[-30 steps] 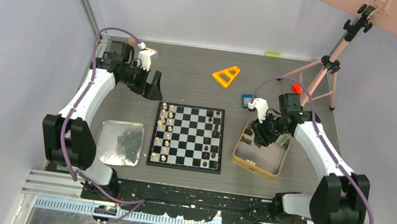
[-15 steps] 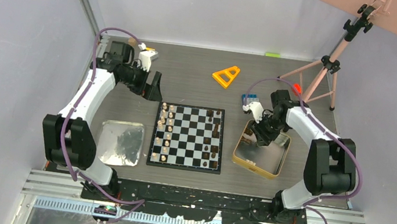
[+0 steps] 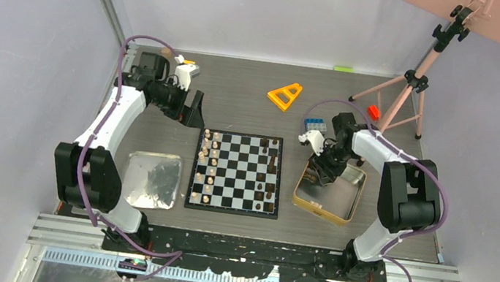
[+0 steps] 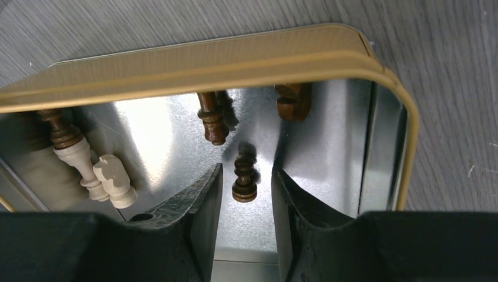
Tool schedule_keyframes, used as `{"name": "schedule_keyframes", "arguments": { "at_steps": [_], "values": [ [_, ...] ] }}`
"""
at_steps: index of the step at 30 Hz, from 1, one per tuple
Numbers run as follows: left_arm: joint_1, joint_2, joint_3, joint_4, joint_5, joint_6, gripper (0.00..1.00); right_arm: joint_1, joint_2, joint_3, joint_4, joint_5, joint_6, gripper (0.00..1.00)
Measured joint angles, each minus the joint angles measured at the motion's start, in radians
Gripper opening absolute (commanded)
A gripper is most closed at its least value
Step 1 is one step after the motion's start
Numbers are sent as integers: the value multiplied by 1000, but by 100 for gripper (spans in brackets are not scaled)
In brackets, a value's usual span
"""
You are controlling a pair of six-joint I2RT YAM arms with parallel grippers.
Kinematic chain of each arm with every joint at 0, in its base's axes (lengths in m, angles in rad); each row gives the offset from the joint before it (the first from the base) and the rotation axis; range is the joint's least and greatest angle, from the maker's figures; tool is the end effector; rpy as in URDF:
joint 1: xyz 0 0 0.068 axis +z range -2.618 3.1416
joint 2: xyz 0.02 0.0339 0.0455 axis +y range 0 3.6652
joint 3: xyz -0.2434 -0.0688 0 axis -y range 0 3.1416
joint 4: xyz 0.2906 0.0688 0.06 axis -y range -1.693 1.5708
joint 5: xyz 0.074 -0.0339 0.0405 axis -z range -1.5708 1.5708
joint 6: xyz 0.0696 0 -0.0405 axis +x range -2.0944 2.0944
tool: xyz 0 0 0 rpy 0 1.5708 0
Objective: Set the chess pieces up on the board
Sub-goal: Pick up the chess piece from the storage box.
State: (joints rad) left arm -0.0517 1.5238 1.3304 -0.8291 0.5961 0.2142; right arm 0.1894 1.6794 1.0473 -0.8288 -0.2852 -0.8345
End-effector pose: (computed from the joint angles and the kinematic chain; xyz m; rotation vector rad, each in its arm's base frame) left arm 0.3714 -0.0583 0.2474 0.5381 2.4162 -0.6988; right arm 0.3221 0.0817 0.0922 -1.4543 2.5409 0.3476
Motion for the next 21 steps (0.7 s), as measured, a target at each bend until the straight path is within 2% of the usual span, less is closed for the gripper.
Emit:
{"name": "schedule_keyframes", "arguments": {
  "at_steps": [3, 8, 11, 15, 21],
  "values": [
    [0, 1, 0, 0, 0, 0, 95, 13, 10, 0, 8, 7, -3, 33],
    [0, 2, 0, -2, 0, 2, 95, 21, 17, 0, 14, 18, -5, 15],
    [0, 2, 0, -2, -1, 3, 95, 21, 15, 0, 13, 20, -4, 9],
    [0, 2, 0, -3, -1, 2, 95, 21, -43, 5, -5, -15, 12, 3],
    [0, 2, 0, 3, -8, -6, 95, 74, -246, 32, 48, -218, 105, 1]
  ]
}}
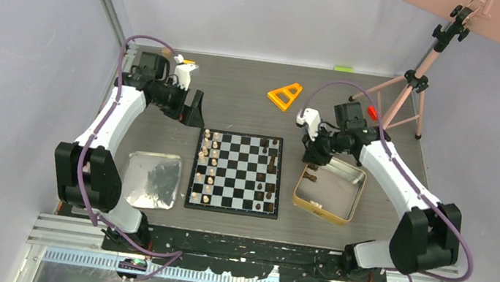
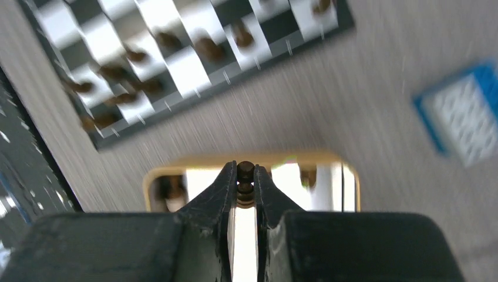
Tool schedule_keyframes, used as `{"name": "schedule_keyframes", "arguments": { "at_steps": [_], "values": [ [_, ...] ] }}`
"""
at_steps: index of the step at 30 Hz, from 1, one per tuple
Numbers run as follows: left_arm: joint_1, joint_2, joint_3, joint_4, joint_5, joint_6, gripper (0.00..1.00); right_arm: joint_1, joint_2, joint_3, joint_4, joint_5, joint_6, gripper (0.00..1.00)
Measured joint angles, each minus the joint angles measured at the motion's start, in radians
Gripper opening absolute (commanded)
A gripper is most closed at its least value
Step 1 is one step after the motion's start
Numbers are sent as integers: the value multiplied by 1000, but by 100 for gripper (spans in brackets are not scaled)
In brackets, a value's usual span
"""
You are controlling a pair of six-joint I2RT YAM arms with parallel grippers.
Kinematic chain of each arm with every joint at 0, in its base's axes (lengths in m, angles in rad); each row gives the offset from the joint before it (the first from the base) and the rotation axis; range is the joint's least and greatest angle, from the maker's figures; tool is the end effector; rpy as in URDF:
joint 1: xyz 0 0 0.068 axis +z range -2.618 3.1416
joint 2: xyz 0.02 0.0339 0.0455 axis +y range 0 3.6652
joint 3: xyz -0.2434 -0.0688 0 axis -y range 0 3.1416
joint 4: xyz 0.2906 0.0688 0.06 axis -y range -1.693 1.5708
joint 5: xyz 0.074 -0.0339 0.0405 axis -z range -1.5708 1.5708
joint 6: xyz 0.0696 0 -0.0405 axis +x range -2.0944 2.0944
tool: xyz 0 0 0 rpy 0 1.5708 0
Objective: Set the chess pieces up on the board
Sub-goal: Pick up the chess piece from the storage box, then place the chess piece on the chessboard.
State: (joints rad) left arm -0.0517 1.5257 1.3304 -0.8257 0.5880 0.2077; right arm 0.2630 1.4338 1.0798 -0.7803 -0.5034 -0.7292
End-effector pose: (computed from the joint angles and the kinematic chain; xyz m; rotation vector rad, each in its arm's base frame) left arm 0.3722 -0.0579 0.2466 0.5284 2.4209 -0.6910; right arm 0.3169 0.1201 0.1879 -1.3474 2.1826 0.5095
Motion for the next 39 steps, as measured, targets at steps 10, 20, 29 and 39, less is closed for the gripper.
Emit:
{"name": "schedule_keyframes", "arguments": {
  "at_steps": [10, 20, 29, 39],
  "values": [
    [10, 0, 9, 30, -19, -44, 96, 246, 5, -91, 618, -274, 350, 1],
    [14, 0, 8, 59, -19, -48, 96, 285, 305, -218, 1317, -376, 703, 3],
    [15, -1, -13, 74, -29, -47, 96, 319, 456, -248, 1593, -389, 787, 4],
    [15, -6, -35, 77, -37, -47, 96, 330, 506, -239, 1541, -351, 705, 11]
  ]
}}
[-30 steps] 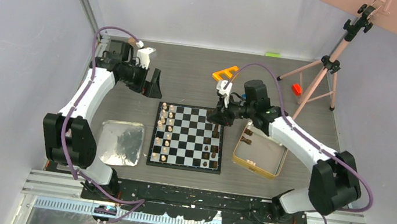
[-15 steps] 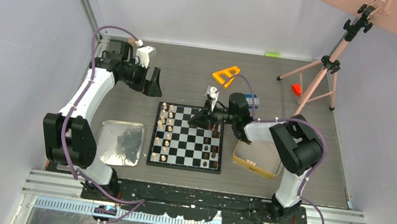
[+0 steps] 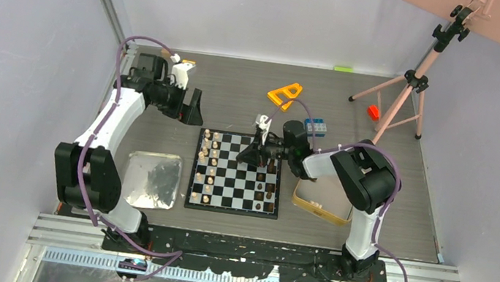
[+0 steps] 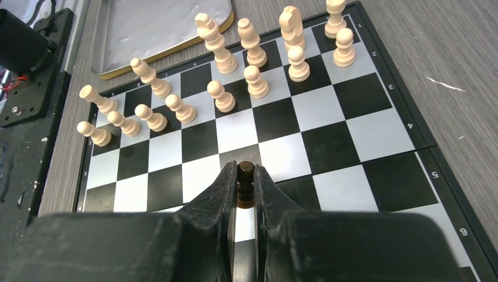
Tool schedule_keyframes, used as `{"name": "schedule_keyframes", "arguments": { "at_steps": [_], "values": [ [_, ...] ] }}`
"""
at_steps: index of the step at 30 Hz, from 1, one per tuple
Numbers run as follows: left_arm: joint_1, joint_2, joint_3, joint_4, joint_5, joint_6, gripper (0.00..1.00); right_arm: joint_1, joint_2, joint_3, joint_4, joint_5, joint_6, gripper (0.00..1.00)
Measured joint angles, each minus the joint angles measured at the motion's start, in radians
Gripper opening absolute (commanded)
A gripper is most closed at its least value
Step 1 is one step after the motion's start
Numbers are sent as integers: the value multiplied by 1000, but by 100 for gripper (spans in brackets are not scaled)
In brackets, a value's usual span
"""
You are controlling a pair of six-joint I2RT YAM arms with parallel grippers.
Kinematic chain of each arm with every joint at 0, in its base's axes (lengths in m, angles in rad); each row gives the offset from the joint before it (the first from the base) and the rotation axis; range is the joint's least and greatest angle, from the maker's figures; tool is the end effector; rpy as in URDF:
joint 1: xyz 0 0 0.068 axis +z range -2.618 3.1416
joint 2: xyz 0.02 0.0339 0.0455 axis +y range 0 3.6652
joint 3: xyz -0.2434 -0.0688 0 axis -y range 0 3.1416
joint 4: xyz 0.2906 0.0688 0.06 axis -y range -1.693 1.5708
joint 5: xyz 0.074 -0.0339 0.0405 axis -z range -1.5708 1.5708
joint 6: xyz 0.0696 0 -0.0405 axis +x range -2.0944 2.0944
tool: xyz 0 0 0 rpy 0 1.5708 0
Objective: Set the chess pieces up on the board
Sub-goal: Place the chess piece on the chessboard.
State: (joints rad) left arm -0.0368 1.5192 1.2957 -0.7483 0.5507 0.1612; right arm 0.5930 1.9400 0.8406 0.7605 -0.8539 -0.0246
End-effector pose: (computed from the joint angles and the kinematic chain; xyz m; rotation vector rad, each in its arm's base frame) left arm 0.3777 -0.0504 0.2406 0.4532 2.4083 -0.6416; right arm 0.3075 0.2705 0.0690 -1.1425 1.5992 1.1882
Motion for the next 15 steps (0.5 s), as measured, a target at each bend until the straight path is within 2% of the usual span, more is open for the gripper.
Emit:
{"name": "schedule_keyframes", "arguments": {
  "at_steps": [6, 15],
  "values": [
    [0, 0, -4, 1, 0, 2, 96, 16, 2, 3, -39, 16, -43, 18],
    [0, 0, -10, 3, 1, 3, 96, 21, 2, 3, -57, 34, -80, 33]
  ]
}}
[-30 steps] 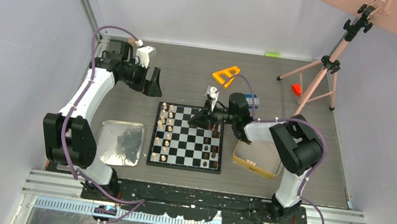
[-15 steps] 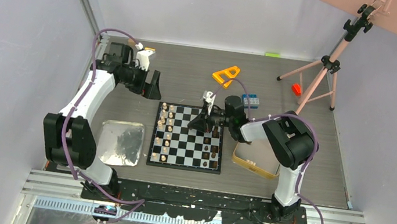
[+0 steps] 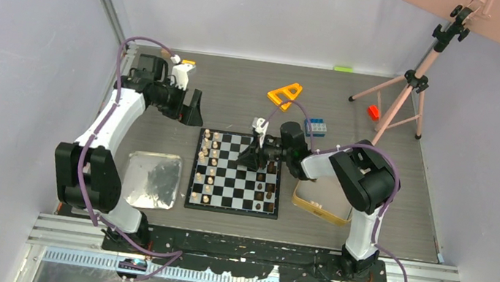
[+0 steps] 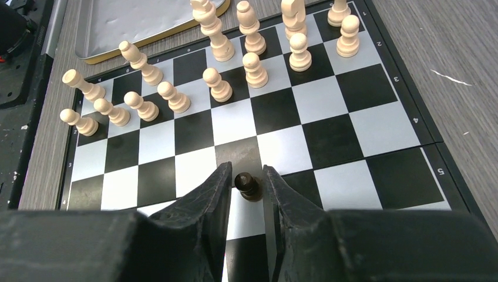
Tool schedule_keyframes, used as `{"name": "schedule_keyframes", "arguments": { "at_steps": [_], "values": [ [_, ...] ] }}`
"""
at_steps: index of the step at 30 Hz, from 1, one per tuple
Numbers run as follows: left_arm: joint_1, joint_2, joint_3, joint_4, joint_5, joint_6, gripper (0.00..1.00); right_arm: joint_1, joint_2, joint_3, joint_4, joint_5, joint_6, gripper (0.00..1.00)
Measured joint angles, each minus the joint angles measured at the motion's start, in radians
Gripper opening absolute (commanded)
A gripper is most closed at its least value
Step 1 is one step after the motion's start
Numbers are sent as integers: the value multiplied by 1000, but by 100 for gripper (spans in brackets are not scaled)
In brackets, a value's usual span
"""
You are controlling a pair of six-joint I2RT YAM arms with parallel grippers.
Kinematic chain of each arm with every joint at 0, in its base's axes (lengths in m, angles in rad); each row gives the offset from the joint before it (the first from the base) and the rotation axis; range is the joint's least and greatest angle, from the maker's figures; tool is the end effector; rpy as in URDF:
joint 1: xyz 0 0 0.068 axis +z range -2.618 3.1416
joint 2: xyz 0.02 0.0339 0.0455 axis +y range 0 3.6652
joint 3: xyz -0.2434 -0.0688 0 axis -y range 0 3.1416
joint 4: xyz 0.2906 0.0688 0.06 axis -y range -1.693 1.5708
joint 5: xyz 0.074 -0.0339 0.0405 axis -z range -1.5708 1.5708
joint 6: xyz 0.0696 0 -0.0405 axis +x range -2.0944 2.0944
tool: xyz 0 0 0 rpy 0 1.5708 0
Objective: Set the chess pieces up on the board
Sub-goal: Place the chess piece on the chessboard.
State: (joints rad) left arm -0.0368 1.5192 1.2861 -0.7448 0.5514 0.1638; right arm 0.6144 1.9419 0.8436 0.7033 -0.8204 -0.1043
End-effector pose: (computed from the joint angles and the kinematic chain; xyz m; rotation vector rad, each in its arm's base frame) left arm 0.3769 -0.0504 0.2373 0.4553 2.4130 -0.6433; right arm 0.3025 0.2757 0.0621 -1.1979 1.6041 1.1325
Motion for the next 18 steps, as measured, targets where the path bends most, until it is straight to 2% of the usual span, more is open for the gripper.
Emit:
{"name": "schedule_keyframes", "arguments": {
  "at_steps": [5, 18],
  "values": [
    [0, 0, 0, 0, 0, 0, 96, 5, 0, 0, -34, 9, -23, 35],
    [0, 0, 0, 0, 0, 1, 96, 16, 0, 26, -112, 33, -61, 29]
  ]
}}
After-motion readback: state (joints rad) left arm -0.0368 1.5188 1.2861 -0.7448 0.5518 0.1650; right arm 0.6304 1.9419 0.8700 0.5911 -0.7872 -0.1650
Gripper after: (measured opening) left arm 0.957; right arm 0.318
